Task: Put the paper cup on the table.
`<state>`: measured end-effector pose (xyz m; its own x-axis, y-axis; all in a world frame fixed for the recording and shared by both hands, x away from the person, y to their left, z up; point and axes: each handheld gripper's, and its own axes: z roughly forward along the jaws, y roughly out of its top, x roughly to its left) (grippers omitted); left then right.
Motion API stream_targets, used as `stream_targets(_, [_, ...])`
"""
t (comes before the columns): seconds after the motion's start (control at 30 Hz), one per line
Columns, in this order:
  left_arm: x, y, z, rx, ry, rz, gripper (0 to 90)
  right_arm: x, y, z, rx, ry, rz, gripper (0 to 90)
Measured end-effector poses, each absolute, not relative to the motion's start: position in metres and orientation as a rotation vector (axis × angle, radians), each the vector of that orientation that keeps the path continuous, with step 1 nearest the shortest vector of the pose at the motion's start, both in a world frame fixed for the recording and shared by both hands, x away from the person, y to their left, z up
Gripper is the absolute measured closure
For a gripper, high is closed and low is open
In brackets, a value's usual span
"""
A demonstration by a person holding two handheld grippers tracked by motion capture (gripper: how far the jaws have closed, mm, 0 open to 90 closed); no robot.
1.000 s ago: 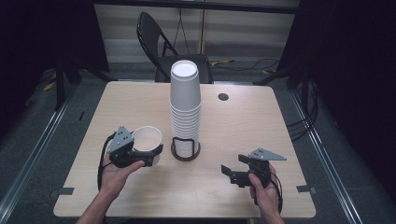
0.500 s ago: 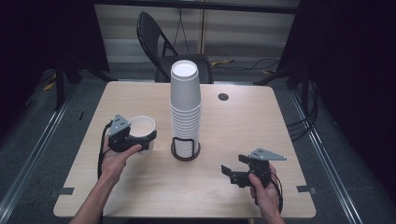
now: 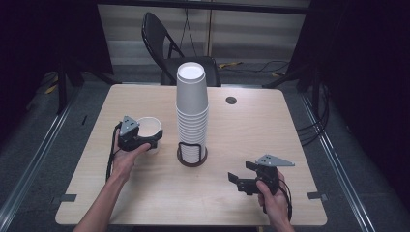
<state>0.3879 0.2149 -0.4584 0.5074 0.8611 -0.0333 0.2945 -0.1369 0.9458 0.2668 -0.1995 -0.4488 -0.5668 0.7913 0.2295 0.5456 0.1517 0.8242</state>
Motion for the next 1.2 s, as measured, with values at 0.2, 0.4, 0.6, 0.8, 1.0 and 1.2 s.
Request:
stream_targets(0.2, [0.389, 0.212, -0.461, 1.704, 1.007, 0.65, 6.9, 0.267, -0.199, -0.449, 1.301, 2.173, 1.381, 14.2])
stream_targets(0.4, [0.389, 0.21, -0.463, 1.73, 0.988, 0.652, 6.9, 0.267, -0.199, -0.449, 1.299, 2.174, 1.383, 14.2])
stream_targets(0.6, [0.389, 0.209, -0.466, 1.779, 0.997, 0.627, 7.0, 0.267, -0.199, -0.449, 1.305, 2.172, 1.381, 14.3])
stream_targets(0.8, [0.387, 0.21, -0.47, 1.867, 1.028, 0.638, 11.0, 0.268, -0.199, -0.448, 1.316, 2.183, 1.4, 14.4])
stream_targets(1.0, [0.385, 0.212, -0.474, 1.893, 1.048, 0.591, 13.2, 0.268, -0.2, -0.448, 1.318, 2.183, 1.4, 14.7])
stream_targets(1.2, [0.379, 0.212, -0.477, 1.902, 1.05, 0.584, 14.3, 0.267, -0.199, -0.448, 1.318, 2.18, 1.402, 14.6])
